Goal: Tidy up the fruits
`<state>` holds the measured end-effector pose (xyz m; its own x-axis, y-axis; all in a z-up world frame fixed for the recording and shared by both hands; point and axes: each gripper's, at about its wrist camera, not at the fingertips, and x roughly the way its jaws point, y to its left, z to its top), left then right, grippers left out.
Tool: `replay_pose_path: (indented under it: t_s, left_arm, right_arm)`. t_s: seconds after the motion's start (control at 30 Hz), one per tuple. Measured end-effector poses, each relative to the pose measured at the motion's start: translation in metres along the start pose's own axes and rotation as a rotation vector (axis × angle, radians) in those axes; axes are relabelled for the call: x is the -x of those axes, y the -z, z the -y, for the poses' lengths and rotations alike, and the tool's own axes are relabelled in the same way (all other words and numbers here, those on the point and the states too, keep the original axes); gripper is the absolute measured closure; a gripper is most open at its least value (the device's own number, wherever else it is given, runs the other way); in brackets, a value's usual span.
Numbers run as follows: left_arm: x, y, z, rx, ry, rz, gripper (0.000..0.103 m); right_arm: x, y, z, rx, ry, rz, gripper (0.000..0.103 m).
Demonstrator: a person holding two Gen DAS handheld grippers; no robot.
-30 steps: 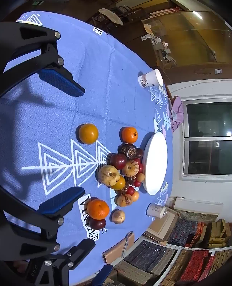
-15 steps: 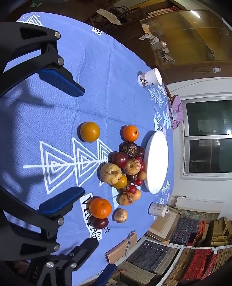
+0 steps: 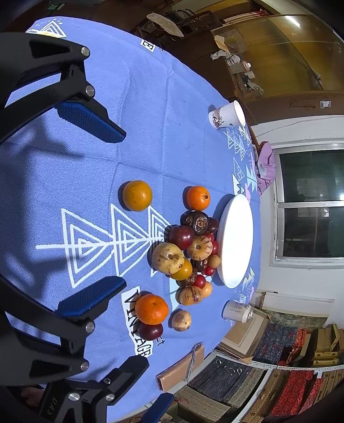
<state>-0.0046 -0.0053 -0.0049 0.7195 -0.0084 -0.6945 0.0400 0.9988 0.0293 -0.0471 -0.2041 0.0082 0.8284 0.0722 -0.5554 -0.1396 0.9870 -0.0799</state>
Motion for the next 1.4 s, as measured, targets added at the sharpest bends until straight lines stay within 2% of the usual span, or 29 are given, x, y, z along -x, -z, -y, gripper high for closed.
replay_pose_path:
  t_s: [1.4]
  left_arm:
    - [-0.0065, 0.0025, -0.0006, 0.006, 0.004, -0.043, 0.004]
  right_arm:
    - [-0.0007, -0.0001, -0.0006, -0.004, -0.005, -0.004, 0.003]
